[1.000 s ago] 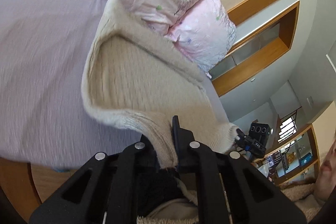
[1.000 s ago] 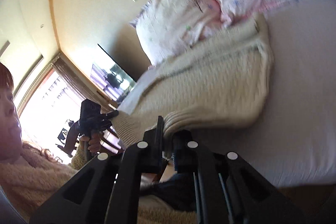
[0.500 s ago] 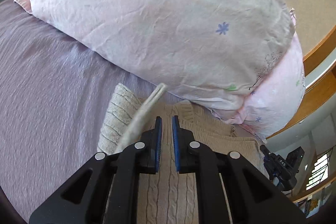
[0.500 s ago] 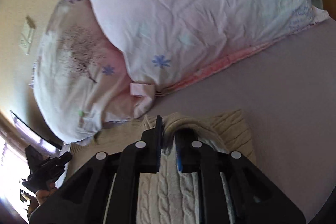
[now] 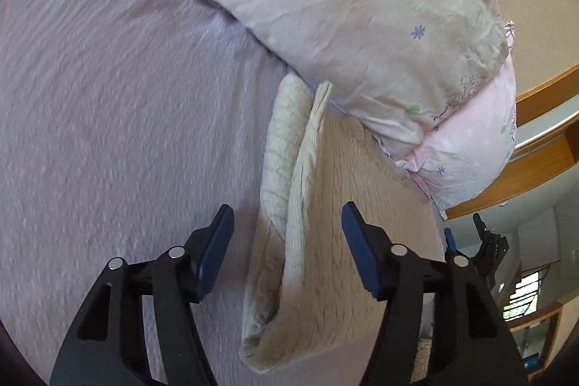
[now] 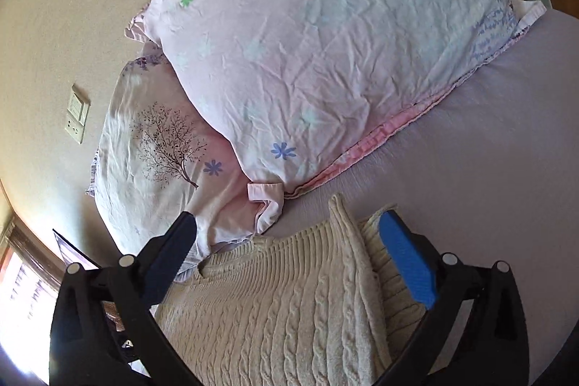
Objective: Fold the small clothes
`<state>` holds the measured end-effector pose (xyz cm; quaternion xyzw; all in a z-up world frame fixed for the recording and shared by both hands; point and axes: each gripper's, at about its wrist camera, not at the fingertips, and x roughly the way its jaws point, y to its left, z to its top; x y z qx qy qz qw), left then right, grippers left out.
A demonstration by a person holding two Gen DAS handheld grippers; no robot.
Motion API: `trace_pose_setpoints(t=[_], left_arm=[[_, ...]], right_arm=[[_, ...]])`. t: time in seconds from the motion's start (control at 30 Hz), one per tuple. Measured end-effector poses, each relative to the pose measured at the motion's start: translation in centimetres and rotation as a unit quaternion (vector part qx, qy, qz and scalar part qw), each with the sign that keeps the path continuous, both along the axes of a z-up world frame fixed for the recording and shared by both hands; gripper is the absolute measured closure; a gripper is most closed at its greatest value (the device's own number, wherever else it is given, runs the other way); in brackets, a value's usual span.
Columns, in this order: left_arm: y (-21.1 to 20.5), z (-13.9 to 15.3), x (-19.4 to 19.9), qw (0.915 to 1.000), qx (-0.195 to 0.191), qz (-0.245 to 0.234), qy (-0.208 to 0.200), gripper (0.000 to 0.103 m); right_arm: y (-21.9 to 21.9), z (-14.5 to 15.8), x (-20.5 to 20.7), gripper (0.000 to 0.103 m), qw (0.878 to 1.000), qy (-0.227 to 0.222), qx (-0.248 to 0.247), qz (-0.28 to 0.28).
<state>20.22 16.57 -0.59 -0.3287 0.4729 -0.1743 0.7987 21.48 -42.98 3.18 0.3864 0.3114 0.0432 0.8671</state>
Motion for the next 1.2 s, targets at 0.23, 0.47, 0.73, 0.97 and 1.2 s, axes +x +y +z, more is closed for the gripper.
trace_pose_setpoints(t=[0.23,0.47,0.73,0.97,1.2], left_arm=[[-2.2,-2.2,-0.1,0.9948,-0.095,0.014,0.032,0.078],[-9.6,5.3,-0.1,0.9813,-0.179,-0.031,-0.062,0.083],[-32.2,4.3,2.9,0.9367,-0.249,-0.246,-0.003,0.082],[-24.9,6.9,1.7,0.9781,-0.103,-0.144,-0.109,0.016],[-23.3,1.4,3.5,0.9904,0.024,-0.136,-0.005,0.016]], right_arm=[[-0.2,0.8,-0.3,0.002,1.0,-0.019,0.018,0.008],[-2.4,2.6,-1.3,0.002,0.999,-0.05,0.02,-0.007],[-6.1,1.4,-1.2,0.002,1.0,-0.002,0.015,-0.015],[-5.0,-2.1,1.2,0.002,0.989,0.121,0.055,0.068],[-1.3,-3.6,2.1,0.002,0.977,0.162,0.026,0.137]])
